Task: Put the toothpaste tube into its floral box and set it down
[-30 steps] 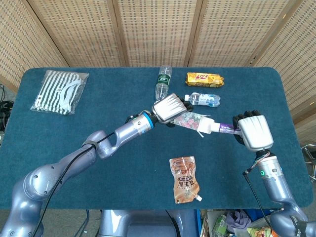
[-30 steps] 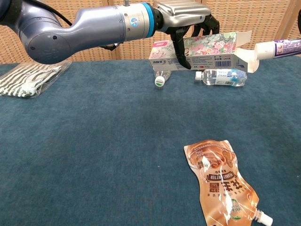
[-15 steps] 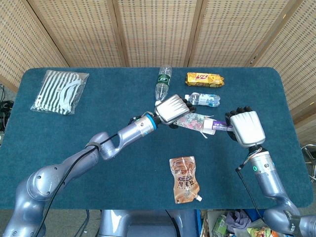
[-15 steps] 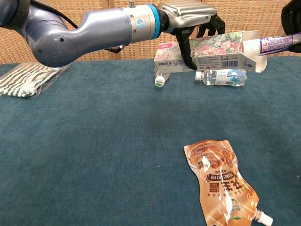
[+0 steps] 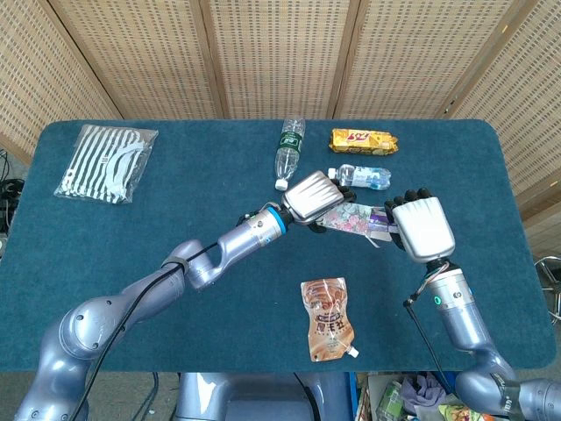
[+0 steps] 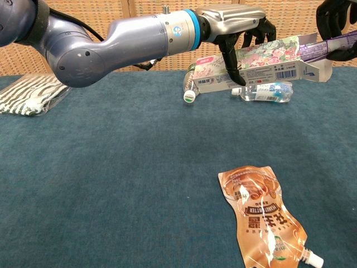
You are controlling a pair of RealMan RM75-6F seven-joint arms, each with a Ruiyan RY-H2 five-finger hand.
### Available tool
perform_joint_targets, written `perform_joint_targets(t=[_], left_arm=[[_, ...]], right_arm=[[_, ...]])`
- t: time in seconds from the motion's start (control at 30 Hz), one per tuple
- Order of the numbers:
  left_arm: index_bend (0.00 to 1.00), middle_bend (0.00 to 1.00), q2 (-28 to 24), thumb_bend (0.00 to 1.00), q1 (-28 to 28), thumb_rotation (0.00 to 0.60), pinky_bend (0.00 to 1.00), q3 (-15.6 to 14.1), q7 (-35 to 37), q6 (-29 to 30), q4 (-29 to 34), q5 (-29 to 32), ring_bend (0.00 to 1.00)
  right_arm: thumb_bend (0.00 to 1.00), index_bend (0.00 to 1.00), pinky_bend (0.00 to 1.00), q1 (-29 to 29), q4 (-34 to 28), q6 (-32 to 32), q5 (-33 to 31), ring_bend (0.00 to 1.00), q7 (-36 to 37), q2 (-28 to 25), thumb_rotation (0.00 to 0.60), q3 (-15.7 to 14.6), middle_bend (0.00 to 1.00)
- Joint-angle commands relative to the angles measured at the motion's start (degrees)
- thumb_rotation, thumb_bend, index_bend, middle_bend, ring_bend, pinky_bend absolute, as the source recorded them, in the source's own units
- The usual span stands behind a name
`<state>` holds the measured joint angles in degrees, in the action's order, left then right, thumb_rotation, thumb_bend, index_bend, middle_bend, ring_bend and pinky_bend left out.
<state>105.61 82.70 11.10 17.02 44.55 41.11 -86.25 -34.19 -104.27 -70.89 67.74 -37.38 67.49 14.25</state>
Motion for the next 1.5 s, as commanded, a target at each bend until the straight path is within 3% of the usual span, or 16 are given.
perform_joint_targets(t=[0.03,0.57,1.17,1.27,1.4,1.5], left_arm=[[0.48,0.46,0.7,0.10,-0.1,0.600,0.59,0.7,1.0,0.1,0.1,0.9,0.45],[0.50,0.46,5.3,0.10,-1.4,0.600,0.59,4.8,9.4,0.2,0.0,6.0,0.45],[0.50,0.46,12.1,0.10,-2.2,0.600,0.59,6.6,21.8,3.1,-7.7,6.7,0.45],[0.50,0.46,13.2,0.10,-2.1,0.600,0.59,7.0,24.4,3.6,-8.5,6.9,0.45],[0.51,0.46,15.0,0.10,-2.2,0.600,0.60,7.3,27.8,4.5,-10.0,6.9,0.45],[0.51,0.46,16.5,0.10,-2.2,0.600,0.60,7.7,30.0,5.4,-11.6,7.0,0.45]], right_arm=[[0.51,0.60,0.41,-0.4,-0.8,-0.2,0.2,0.45,-1.2,0.0,0.600,-0.1,0.61],[0.51,0.60,0.41,-2.9,-1.1,1.5,0.9,0.45,-11.7,-2.1,0.600,-2.4,0.61],[0.51,0.60,0.41,-4.0,-1.2,-1.8,4.8,0.45,-25.7,-2.3,0.600,-4.8,0.57],[0.51,0.57,0.41,-4.1,-0.7,-2.3,6.0,0.45,-27.6,-2.2,0.600,-5.2,0.51],[0.51,0.46,0.40,-4.0,0.3,-4.0,8.4,0.42,-31.4,-2.0,0.600,-5.7,0.41],[0.38,0.31,0.34,-3.8,0.7,-5.0,9.7,0.32,-33.8,-2.0,0.600,-5.9,0.25]])
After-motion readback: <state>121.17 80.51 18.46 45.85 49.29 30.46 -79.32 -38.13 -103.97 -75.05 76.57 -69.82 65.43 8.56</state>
